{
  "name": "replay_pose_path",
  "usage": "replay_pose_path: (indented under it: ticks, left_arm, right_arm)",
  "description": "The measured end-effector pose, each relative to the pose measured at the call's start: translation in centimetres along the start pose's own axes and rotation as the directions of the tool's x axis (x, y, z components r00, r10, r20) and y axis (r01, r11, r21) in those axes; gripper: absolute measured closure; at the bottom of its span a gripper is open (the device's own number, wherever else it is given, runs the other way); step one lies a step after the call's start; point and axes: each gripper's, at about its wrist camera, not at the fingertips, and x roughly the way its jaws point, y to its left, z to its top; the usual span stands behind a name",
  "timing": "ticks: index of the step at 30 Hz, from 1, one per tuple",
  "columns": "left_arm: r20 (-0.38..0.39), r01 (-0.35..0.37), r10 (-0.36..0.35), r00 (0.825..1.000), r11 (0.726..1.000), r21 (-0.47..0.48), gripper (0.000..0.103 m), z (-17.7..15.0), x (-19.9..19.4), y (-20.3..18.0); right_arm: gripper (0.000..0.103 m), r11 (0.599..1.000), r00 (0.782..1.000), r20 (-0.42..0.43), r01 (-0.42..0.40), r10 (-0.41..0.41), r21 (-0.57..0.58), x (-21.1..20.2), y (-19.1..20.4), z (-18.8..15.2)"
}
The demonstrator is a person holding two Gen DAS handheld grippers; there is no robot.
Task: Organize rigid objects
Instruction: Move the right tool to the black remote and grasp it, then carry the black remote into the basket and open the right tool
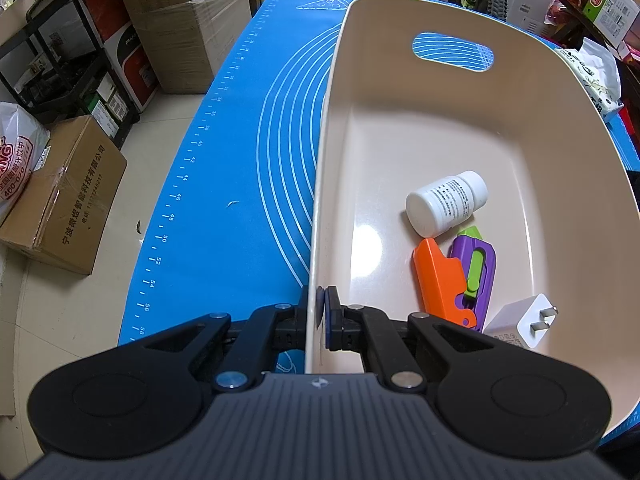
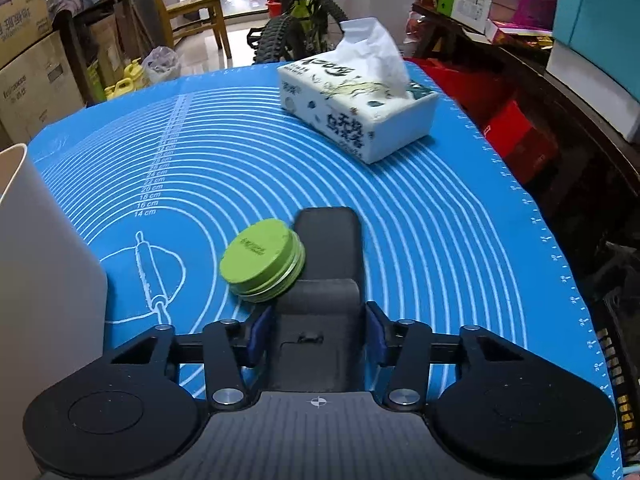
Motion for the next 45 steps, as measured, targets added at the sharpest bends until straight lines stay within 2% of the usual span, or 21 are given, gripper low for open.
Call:
replay_pose_path:
  ticks: [7,16,24,30,35,45]
  left_arm:
    - [0.0,0.001,-0.001,1.0,1.0,-0.002,0.097,0.0,0.0,0.1]
    - [0.0,0.003,-0.003,1.0,1.0,-0.003,0.097,0.0,0.0,0.2]
    - [0.002,0.002,-0.002,1.0,1.0,-0.005,0.097,-0.1,0.0,0.2]
    - [0.003,0.002,-0.002,1.0,1.0,-0.006,0.097,0.0,-0.1,0.2]
    - [0.002,0.002,-0.002,1.0,1.0,-0.005,0.097,0.0,-0.1,0.2]
    - [0.003,0.002,-0.002,1.0,1.0,-0.005,0.097,0.0,-0.1,0.3]
  right_arm:
    - [0.049,1.0,0.998,0.053,0.023,-0.024,0.016,-1.4,-1.0,-0.5]
    - [0.049,0.999,0.992,0.122,0.006,-0.01,0.032,-4.2,-1.3,0.0]
    - [0.049,0.999,0.971,0.236,-0.039,0.032,0.025,-9.1,-1.1,1.3]
    - [0.049,0.993,0.939,0.327,-0.117,0.109,0.005,-13.3,0.2,1.7]
    - [0.049,0.982,0.913,0.364,-0.183,0.183,-0.035,-16.0,1.7,1.4]
    - [0.049,0.952,0.898,0.318,-0.276,0.305,-0.135,-18.2,6.3,-0.5]
